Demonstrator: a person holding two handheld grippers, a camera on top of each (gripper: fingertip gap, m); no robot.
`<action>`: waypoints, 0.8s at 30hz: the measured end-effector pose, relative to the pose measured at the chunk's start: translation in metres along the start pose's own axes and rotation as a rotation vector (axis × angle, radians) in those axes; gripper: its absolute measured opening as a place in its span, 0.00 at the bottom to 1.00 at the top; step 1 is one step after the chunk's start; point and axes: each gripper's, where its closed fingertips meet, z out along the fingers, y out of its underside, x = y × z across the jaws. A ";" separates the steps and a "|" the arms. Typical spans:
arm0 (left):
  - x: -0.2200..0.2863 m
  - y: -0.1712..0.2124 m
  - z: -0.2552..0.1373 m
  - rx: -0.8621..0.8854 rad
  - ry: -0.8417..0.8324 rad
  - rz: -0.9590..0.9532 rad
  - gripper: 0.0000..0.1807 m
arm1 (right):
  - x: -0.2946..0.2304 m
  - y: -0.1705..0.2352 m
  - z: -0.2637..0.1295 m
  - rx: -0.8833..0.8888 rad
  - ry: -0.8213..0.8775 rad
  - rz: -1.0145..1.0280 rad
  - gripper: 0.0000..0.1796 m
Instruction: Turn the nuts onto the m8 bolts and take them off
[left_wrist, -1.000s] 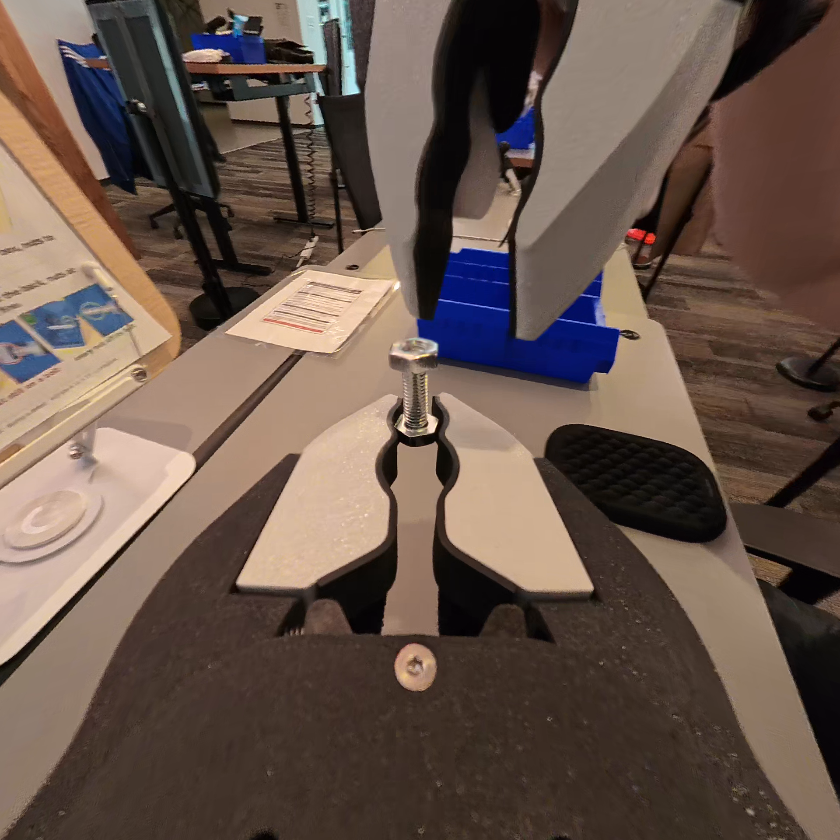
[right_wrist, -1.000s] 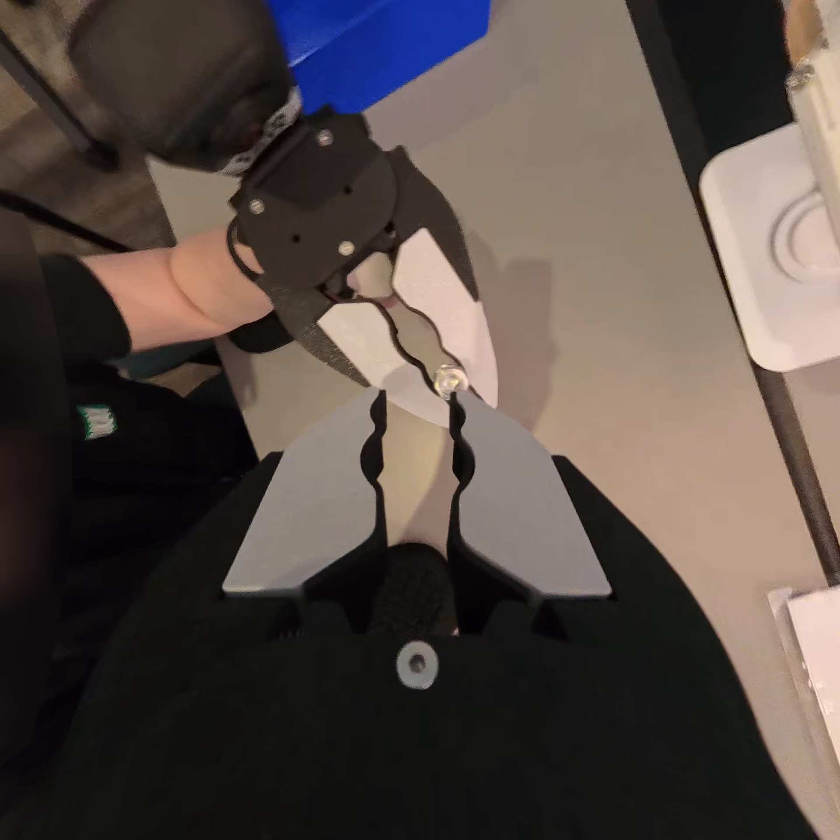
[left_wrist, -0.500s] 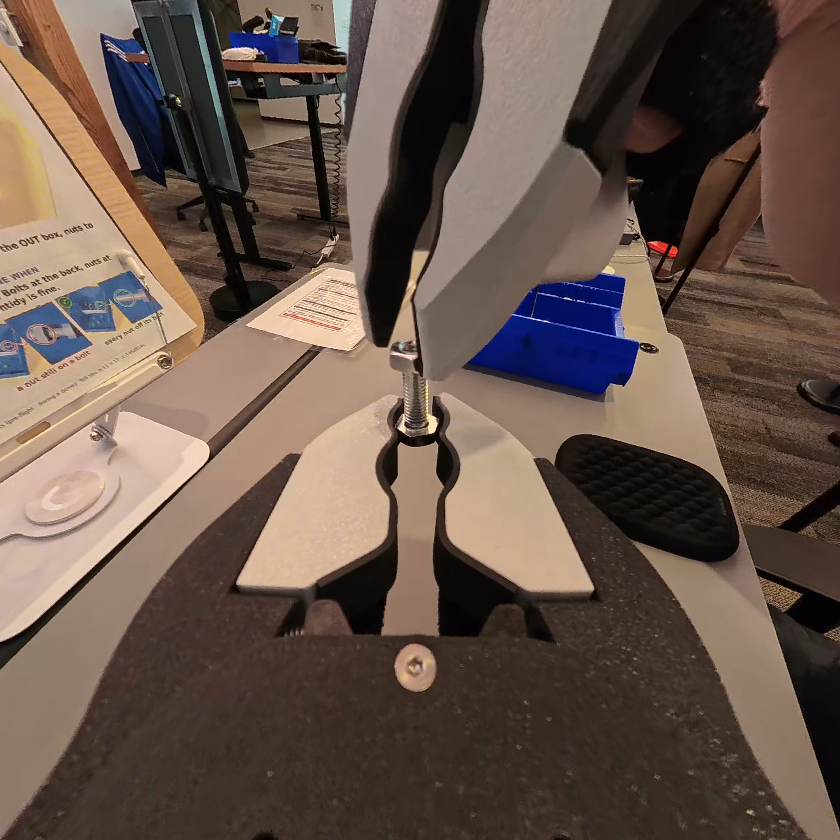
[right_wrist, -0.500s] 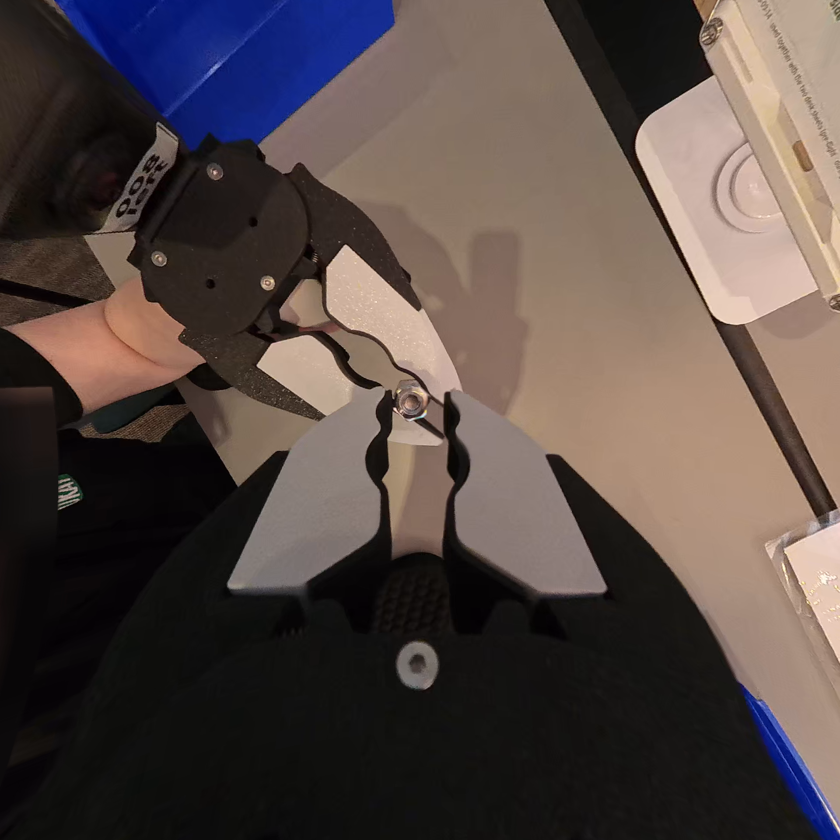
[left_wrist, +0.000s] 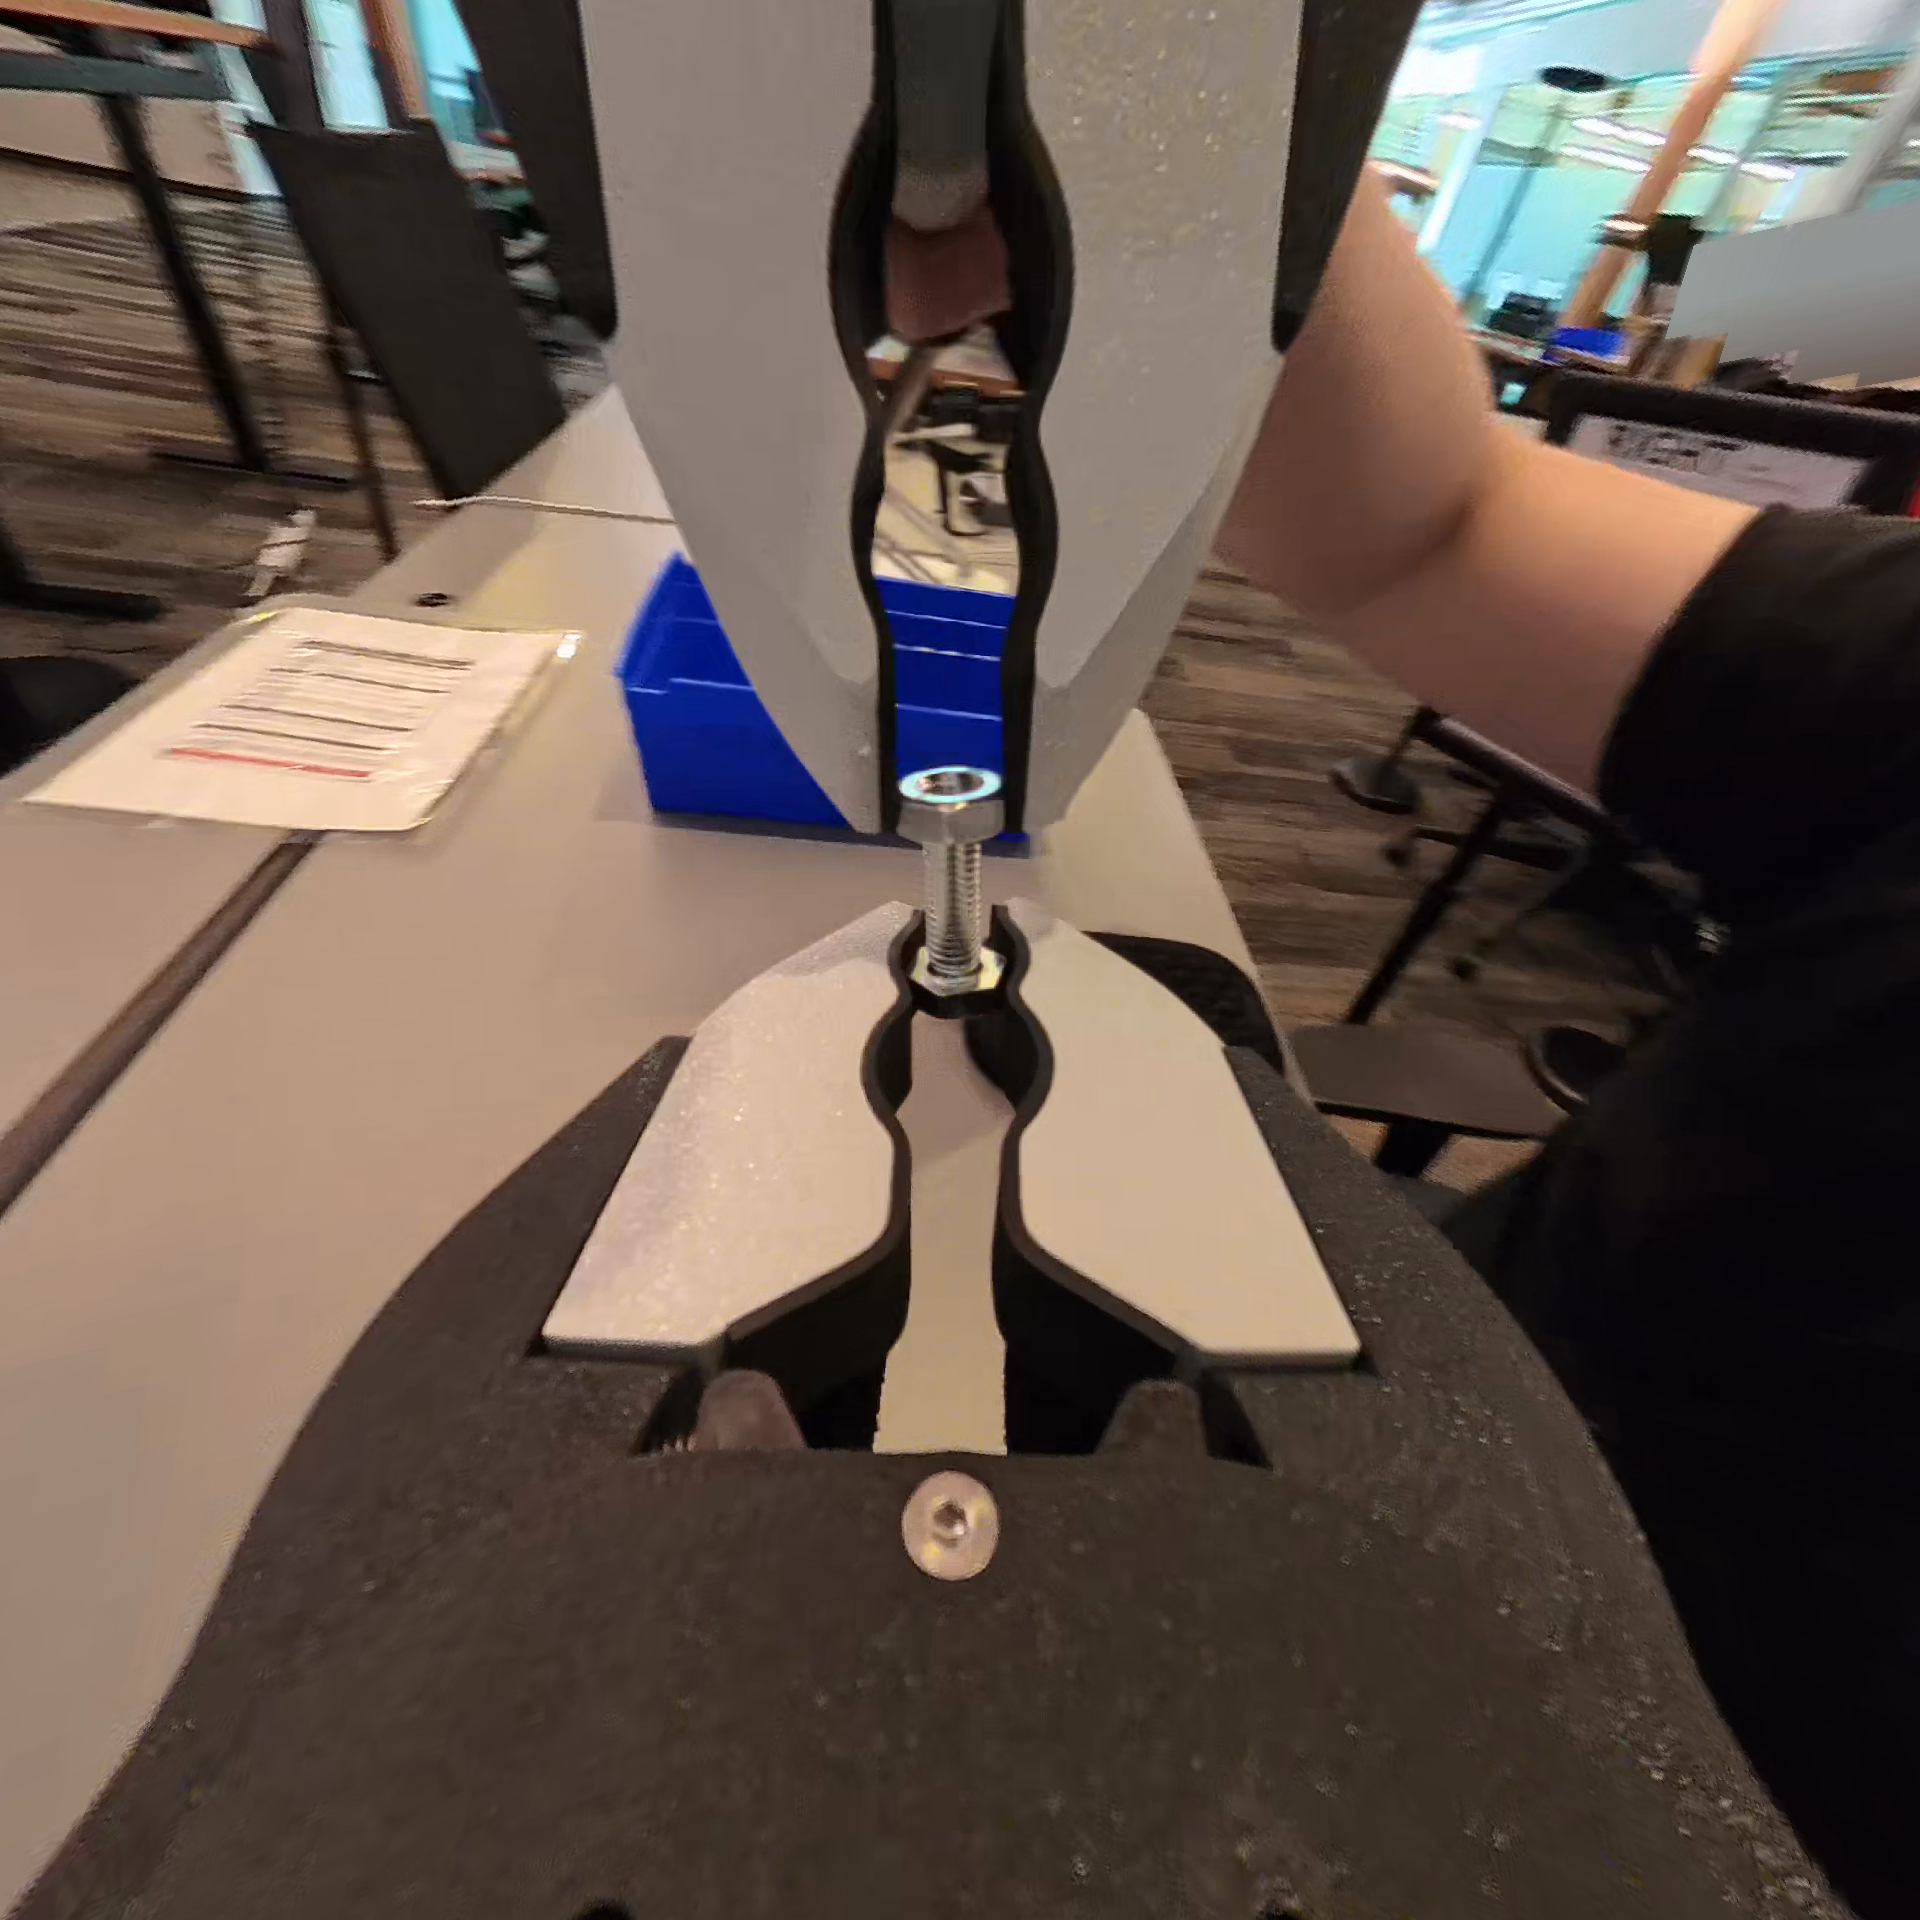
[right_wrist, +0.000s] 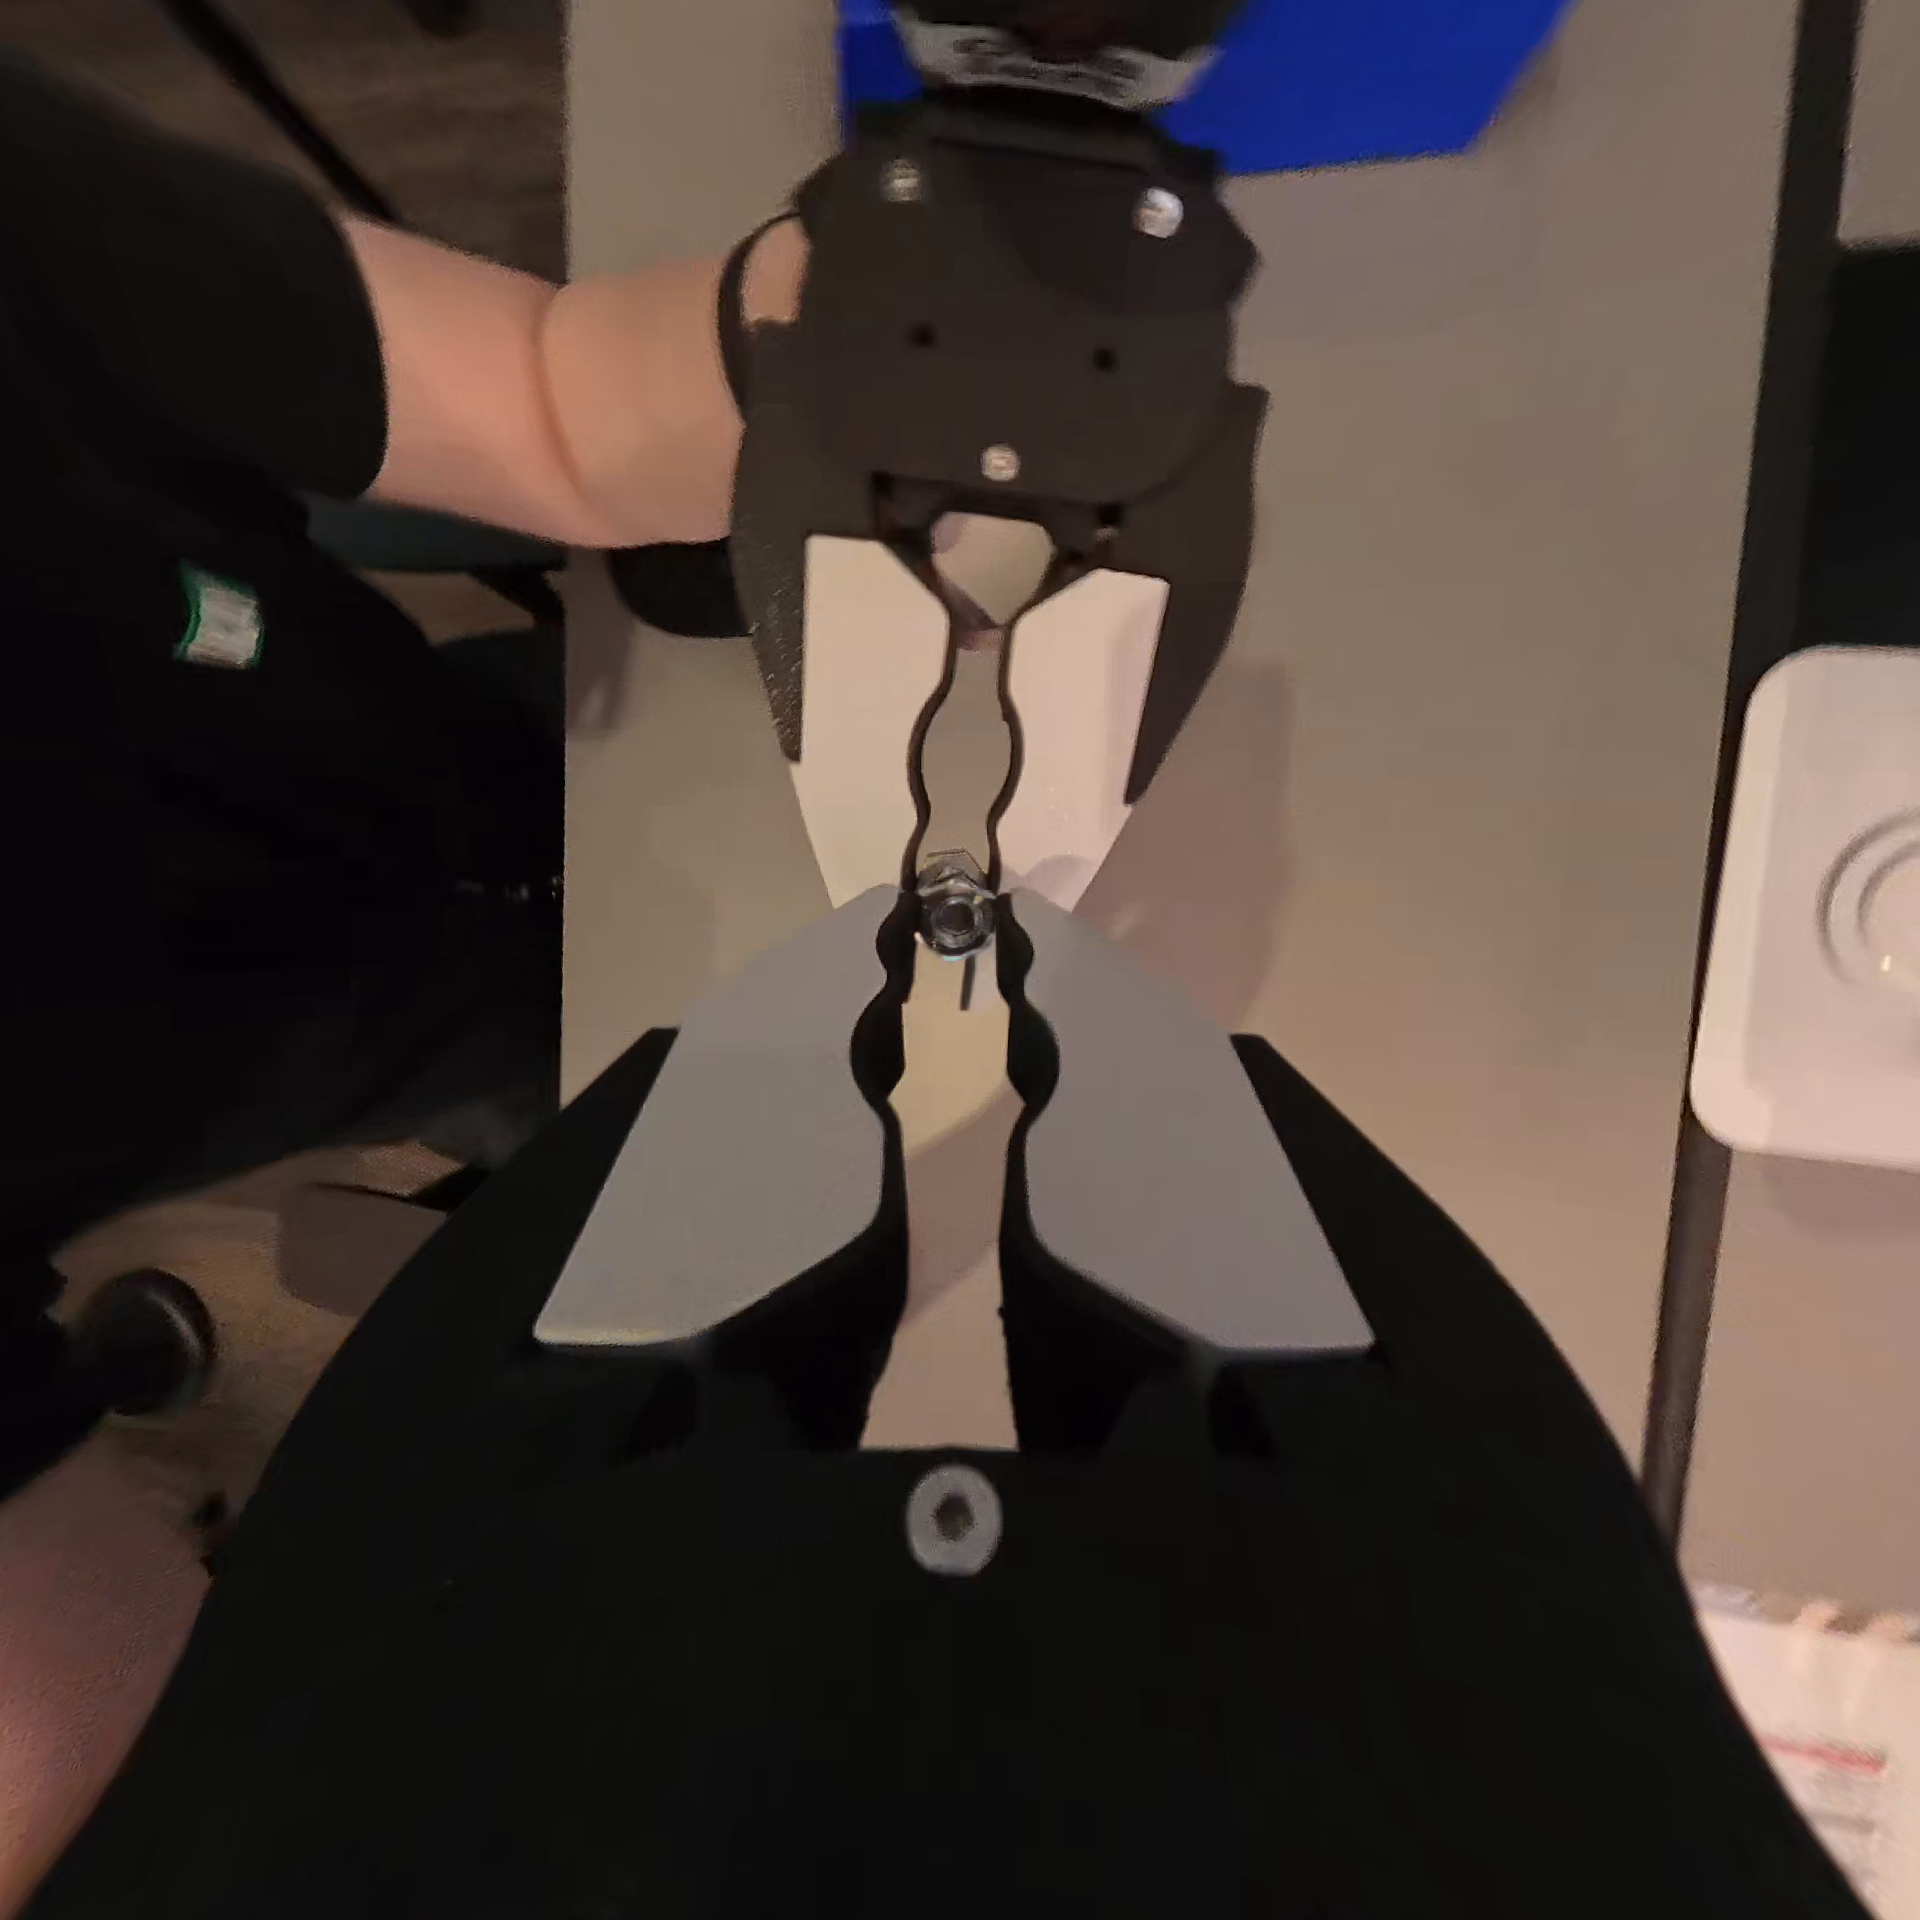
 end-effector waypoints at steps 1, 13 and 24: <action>0.007 0.000 0.001 -0.005 0.039 -0.002 0.06 | -0.006 0.000 0.000 0.012 -0.018 -0.044 0.08; 0.089 0.013 -0.002 -0.082 0.608 -0.106 0.06 | -0.070 0.003 0.010 0.143 -0.148 -0.502 0.08; 0.061 0.009 0.009 -0.068 0.360 -0.027 0.06 | -0.054 -0.008 -0.005 0.236 -0.023 -0.365 0.18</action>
